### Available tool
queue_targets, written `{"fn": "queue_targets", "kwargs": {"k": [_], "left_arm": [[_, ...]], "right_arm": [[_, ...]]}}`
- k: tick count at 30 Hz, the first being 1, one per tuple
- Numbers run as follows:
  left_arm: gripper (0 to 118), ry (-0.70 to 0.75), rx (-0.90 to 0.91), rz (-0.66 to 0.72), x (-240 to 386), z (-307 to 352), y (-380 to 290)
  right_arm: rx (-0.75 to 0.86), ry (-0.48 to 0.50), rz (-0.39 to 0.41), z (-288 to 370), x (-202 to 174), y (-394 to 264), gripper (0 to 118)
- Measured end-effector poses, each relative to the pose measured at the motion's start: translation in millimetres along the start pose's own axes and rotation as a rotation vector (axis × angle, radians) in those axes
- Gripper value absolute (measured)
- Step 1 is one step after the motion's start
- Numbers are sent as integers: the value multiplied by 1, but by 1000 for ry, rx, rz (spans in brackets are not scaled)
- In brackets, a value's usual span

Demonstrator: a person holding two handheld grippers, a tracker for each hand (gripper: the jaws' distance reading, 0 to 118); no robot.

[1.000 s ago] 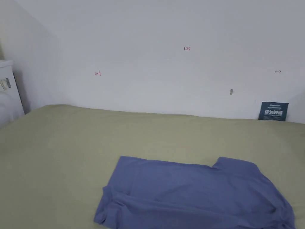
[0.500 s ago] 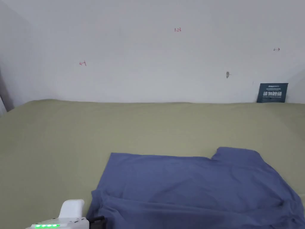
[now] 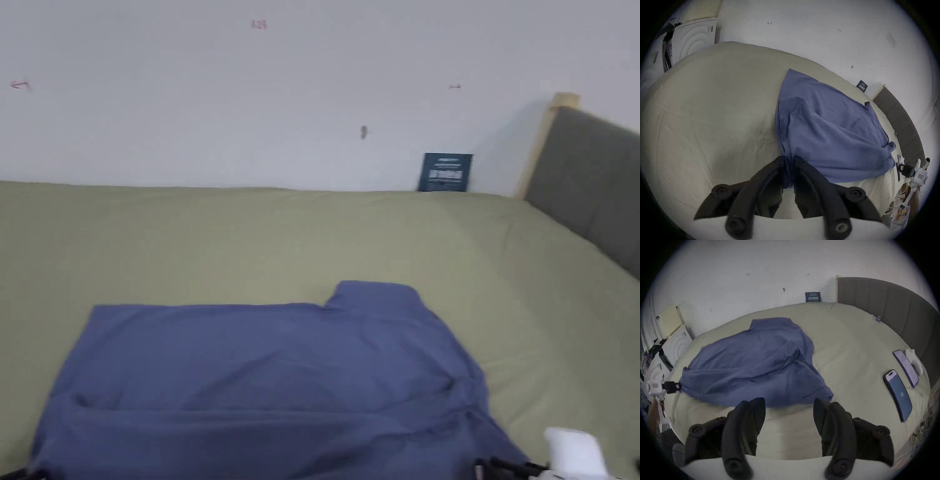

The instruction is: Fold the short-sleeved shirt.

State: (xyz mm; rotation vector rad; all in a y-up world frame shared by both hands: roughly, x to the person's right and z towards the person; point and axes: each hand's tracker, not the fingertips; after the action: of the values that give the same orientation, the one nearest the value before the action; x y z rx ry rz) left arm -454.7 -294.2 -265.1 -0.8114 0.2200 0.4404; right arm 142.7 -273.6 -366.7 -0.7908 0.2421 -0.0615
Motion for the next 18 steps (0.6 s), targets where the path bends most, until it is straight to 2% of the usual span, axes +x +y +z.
{"fn": "queue_targets", "kwargs": {"k": [3, 5, 8, 10, 12, 14, 15, 16, 17, 18], "left_arm": [[11, 8, -9, -12, 8, 6, 0], [11, 11, -14, -28, 10, 8, -1], [11, 11, -28, -38, 11, 10, 0], [11, 13, -31, -47, 12, 9, 2], [11, 18, -35, -58, 15, 9, 1], [11, 18, -39, -60, 14, 7, 2], [11, 17, -40, -59, 14, 7, 1], [11, 16, -39, -58, 15, 8, 1], [11, 11, -36, -55, 15, 10, 0], [11, 12, -30, -53, 14, 9, 1]], "right_arm": [[-24, 45, -12, -16, 9, 1, 66], [-24, 20, 1, -25, 9, 5, 66], [-36, -87, 78, -35, 11, 12, 66], [-52, -106, 114, -44, 15, 15, 66], [-126, -84, 92, -62, 22, 12, 66], [-87, -73, 50, -57, 23, 11, 64], [-96, -58, 10, -54, 24, 13, 52], [-104, -13, -9, -51, 26, 15, 4], [-104, 25, -21, -50, 27, 17, 5], [-74, -29, -7, -44, 20, 16, 5]]}}
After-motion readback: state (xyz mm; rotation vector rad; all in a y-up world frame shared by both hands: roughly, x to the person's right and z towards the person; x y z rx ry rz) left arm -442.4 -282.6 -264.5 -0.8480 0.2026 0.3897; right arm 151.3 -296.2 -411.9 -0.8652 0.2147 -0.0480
